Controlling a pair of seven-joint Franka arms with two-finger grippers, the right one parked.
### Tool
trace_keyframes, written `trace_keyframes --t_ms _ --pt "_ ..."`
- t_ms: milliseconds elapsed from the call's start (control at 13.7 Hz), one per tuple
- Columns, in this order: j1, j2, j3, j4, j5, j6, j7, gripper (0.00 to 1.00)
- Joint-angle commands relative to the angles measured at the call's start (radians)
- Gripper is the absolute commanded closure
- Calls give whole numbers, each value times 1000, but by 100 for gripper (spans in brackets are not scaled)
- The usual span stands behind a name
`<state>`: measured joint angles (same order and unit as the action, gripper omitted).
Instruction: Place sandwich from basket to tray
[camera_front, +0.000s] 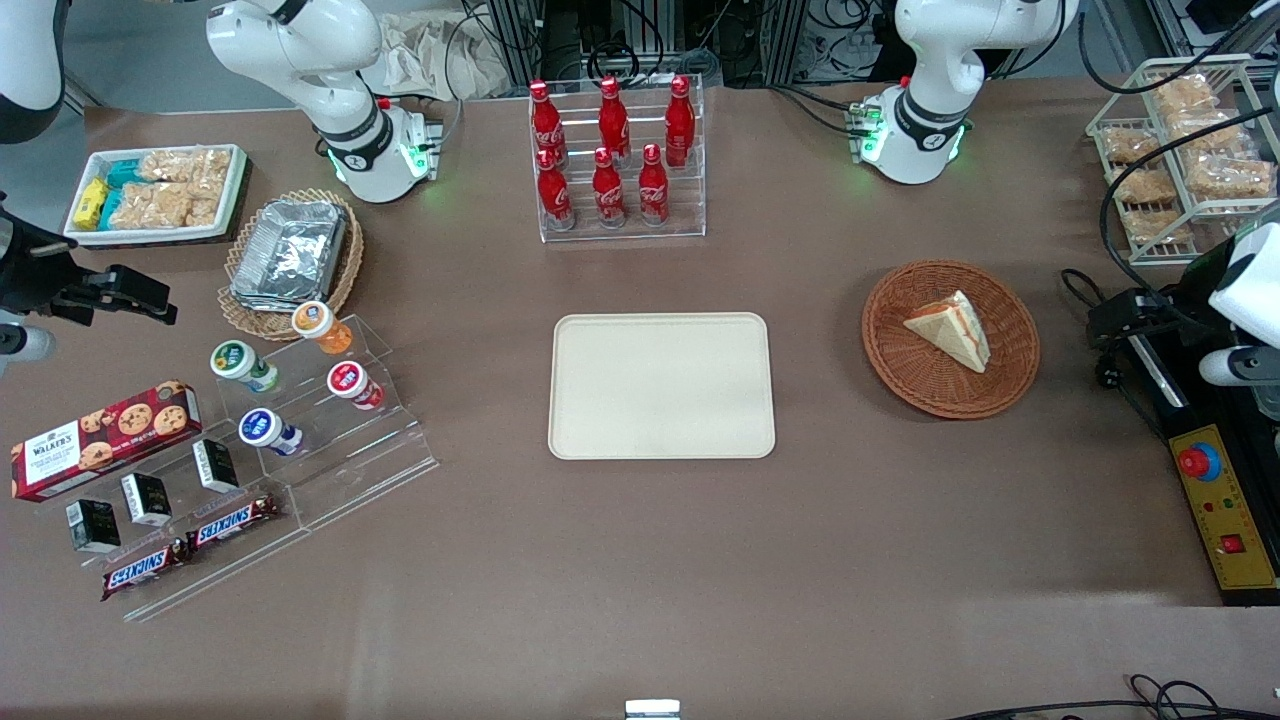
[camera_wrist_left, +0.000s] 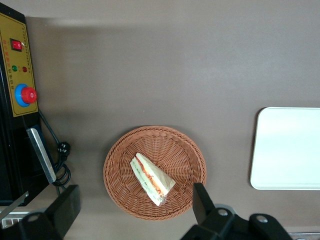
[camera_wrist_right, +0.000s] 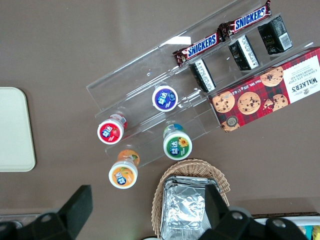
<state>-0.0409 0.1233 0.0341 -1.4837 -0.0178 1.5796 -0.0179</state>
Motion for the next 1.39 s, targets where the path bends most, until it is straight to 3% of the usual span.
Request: trace_keyframes --t_ms 0,949,1315 --pt "10 3 -8 16 -13 -12 6 0" --pt "16 -8 -5 -10 -13 -49 -25 0" --pt "18 -154 -5 -220 -13 -46 -54 0"
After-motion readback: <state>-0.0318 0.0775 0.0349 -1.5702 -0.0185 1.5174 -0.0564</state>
